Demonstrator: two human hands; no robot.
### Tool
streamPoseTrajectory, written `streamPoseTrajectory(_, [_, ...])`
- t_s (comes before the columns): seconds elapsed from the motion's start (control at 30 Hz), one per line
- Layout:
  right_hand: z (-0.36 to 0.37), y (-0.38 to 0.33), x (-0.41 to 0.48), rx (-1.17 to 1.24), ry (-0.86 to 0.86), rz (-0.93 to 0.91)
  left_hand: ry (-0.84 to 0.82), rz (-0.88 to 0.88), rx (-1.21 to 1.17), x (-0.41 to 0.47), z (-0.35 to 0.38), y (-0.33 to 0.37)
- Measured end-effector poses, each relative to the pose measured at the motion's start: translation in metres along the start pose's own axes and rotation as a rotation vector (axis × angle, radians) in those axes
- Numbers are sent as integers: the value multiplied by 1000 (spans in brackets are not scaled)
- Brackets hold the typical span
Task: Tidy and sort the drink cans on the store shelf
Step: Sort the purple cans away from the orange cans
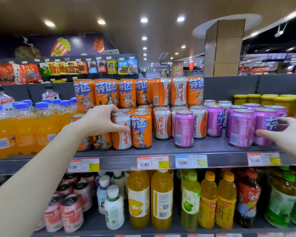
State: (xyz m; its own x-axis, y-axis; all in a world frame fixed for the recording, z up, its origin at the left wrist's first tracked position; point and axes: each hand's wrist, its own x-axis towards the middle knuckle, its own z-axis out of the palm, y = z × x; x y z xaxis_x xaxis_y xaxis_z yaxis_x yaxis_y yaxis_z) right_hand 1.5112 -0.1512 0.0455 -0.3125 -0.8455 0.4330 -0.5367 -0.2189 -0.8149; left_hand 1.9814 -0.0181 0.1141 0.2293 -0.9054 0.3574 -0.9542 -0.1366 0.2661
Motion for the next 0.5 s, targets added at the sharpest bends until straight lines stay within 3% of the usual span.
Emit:
streamPoseTrajectory(0.1, [7,13,9,34,144,-96,18,-4,-15,-1,0,0])
streamPoseTrajectory(0.2, [7,-17,-9,47,291,-241,70,7,-9,-1,0,1])
streamPoseTrajectory(0.5, [18,-48,-12,83,335,-376,233,56,-316,-10,-25,4])
